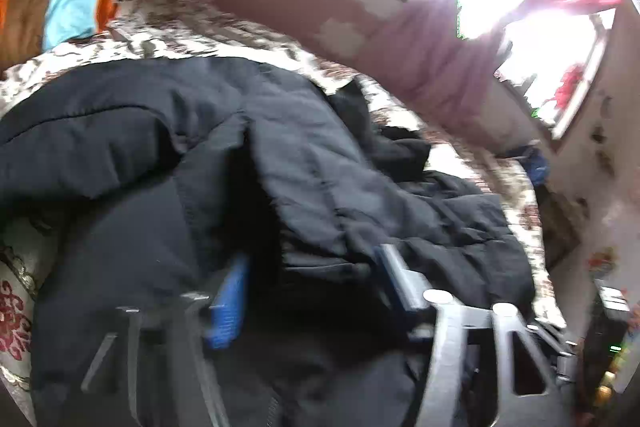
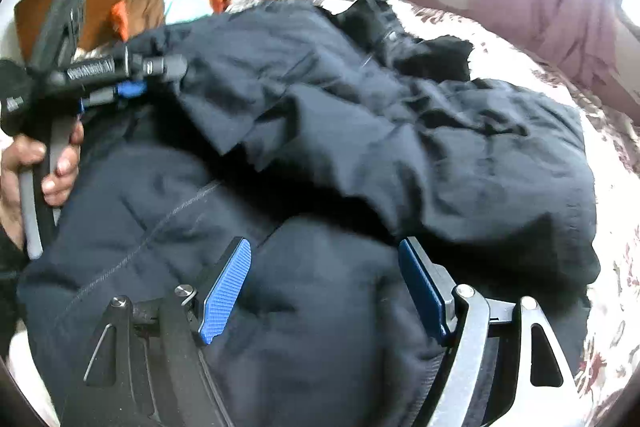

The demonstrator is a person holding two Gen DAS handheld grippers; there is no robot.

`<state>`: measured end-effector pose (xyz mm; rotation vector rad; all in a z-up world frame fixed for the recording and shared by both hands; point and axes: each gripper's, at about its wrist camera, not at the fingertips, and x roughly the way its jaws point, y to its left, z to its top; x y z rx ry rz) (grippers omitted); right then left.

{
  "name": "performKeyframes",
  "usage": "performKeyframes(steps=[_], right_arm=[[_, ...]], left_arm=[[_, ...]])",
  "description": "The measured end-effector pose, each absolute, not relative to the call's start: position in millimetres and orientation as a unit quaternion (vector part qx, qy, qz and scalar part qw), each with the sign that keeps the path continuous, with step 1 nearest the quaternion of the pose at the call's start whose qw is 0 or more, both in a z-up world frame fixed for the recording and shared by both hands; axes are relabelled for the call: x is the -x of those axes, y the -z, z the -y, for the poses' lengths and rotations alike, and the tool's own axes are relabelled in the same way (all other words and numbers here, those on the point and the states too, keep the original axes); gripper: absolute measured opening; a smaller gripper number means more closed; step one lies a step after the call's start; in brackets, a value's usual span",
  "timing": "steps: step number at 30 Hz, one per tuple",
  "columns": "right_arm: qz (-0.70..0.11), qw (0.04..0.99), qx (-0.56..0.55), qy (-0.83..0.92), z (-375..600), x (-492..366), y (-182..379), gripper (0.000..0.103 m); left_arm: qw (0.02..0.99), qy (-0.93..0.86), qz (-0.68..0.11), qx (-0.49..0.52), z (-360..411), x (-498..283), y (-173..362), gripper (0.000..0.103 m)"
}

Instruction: Fold large clothes

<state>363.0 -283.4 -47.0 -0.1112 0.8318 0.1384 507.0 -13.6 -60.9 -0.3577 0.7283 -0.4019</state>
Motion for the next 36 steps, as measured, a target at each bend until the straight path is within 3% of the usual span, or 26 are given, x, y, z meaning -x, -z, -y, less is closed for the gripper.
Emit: performKeyframes(steps=[1,2,5,9,12,14,24,25,28,29,30,36], right_arm=[[-0.395,0.915,0.053,-0.063,284,-366,42,0.072],[-0.382,0.921,0.05,-0.059,286,-366,37,0.072],[-0.355,0.932,0.04,-0.056,285,-380,23,0.072],[-0.345,0.936,0.023,-0.066,276,-427,17,0.067],[-0.364,0.928,0.005,-0.082,265,-461,22,0.041],[-0.388,0.917,-0.011,-0.09,257,-485,36,0.034],[-0.442,0.891,-0.047,-0.091,250,-524,99,0.033],[-0.439,0.892,-0.05,-0.092,250,-523,101,0.033],[-0.427,0.896,-0.07,-0.102,255,-519,105,0.035],[-0.423,0.896,-0.08,-0.109,257,-519,107,0.037],[-0.42,0.896,-0.089,-0.116,260,-517,107,0.041],[-0.412,0.897,-0.089,-0.133,257,-516,110,0.056]], left_arm=[[0.899,0.187,-0.352,0.18,10,-506,62,0.038],[0.901,0.176,-0.349,0.19,6,-507,62,0.021],[0.911,0.167,-0.319,0.202,-7,-499,52,0.007],[0.948,0.122,-0.251,0.154,-6,-479,23,0.005],[0.96,0.091,-0.231,0.127,-8,-473,9,0.005],[0.961,0.063,-0.251,0.093,-7,-479,11,0.005],[0.934,0.066,-0.331,0.119,-20,-504,42,0.012],[0.932,0.066,-0.334,0.125,-21,-504,43,0.016],[0.932,0.066,-0.329,0.14,-23,-497,44,0.048],[0.931,0.077,-0.321,0.154,-28,-490,44,0.073],[0.932,0.082,-0.313,0.164,-31,-484,44,0.089],[0.93,0.079,-0.277,0.228,-77,-441,48,0.094]])
